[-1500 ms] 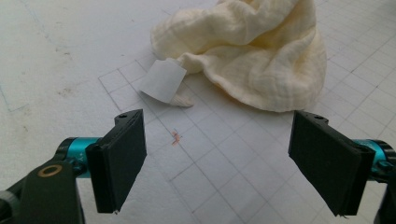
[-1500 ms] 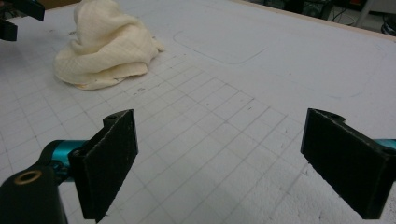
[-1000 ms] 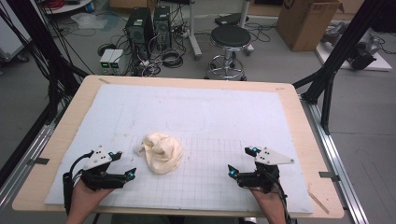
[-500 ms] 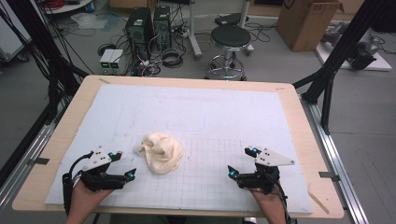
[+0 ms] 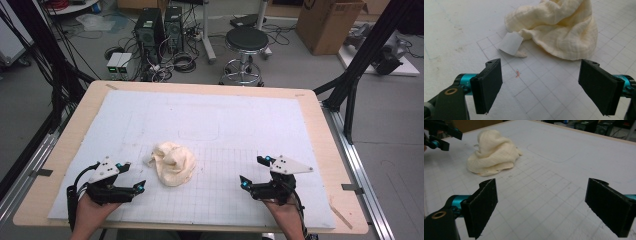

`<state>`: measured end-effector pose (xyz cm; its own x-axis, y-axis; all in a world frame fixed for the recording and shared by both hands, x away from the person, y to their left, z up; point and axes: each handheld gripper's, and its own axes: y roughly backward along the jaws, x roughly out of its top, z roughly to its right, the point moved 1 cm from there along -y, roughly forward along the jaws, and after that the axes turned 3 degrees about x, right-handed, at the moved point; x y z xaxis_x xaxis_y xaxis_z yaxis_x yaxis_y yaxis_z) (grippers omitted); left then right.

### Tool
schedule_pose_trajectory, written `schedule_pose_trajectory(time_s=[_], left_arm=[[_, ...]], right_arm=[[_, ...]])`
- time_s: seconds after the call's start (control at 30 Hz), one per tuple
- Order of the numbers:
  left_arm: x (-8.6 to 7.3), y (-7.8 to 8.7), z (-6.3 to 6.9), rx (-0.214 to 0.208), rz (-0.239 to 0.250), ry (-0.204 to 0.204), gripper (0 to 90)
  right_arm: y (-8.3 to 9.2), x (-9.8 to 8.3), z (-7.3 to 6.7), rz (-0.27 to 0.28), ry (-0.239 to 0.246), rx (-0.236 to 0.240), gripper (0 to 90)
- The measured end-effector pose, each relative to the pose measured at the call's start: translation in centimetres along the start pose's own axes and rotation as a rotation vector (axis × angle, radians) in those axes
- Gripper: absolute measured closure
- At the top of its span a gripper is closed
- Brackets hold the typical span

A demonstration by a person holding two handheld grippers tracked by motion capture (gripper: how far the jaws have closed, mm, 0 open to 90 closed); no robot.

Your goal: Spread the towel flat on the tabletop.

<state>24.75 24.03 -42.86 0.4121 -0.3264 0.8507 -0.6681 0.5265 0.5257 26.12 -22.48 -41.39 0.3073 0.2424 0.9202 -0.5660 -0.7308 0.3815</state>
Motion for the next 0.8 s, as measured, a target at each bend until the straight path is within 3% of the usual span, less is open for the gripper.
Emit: schedule_pose_trajectory(time_s=[0.23, 0.4, 0.57, 0.77, 0.8], left_arm=[[-0.1, 0.3, -0.3, 0.005, 0.007, 0.010, 19.6], [0.0, 0.4, -0.3, 0.009, 0.009, 0.004, 19.7], [-0.1, 0.5, -0.3, 0.012, 0.014, 0.007, 19.9], [-0.1, 0.5, -0.4, 0.010, 0.015, 0.008, 19.9], [-0.1, 0.5, -0.4, 0.012, 0.016, 0.008, 19.9]], right_arm=[[-2.0, 1.9, -0.8, -0.052, 0.027, 0.052, 10.4], [-3.3, 3.6, -1.1, -0.051, 0.029, 0.085, 10.5], [-5.6, 5.8, -2.1, -0.041, 0.054, 0.125, 10.5], [-8.2, 7.0, -3.2, -0.082, 0.088, 0.156, 10.5], [-9.2, 7.3, -3.6, -0.084, 0.093, 0.170, 10.5]])
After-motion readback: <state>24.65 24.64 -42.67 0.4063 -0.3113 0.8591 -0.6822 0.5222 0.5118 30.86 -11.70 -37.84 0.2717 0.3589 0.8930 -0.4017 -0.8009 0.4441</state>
